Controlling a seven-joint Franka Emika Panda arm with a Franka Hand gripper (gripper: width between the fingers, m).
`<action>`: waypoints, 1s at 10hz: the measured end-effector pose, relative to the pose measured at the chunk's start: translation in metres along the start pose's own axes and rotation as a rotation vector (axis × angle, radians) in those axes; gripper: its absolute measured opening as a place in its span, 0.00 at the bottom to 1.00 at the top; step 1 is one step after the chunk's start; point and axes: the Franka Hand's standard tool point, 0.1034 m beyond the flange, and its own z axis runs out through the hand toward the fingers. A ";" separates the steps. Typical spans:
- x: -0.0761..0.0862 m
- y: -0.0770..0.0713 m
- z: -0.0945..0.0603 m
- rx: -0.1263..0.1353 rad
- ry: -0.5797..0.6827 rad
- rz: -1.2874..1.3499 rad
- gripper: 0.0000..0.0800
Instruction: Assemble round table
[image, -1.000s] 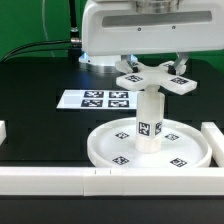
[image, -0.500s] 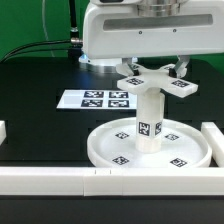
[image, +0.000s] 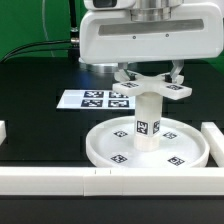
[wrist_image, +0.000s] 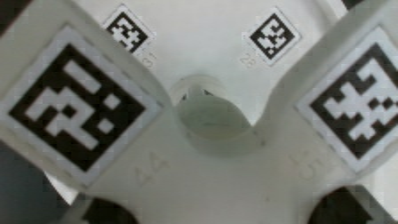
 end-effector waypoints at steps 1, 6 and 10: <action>0.001 0.000 0.000 0.000 0.004 0.000 0.56; 0.001 0.000 0.000 0.000 0.004 0.000 0.56; 0.001 0.000 0.000 0.000 0.004 0.000 0.56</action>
Offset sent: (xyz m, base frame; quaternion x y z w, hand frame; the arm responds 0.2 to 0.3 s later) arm 0.0000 0.0000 0.0000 0.0000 0.0000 0.0000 1.0000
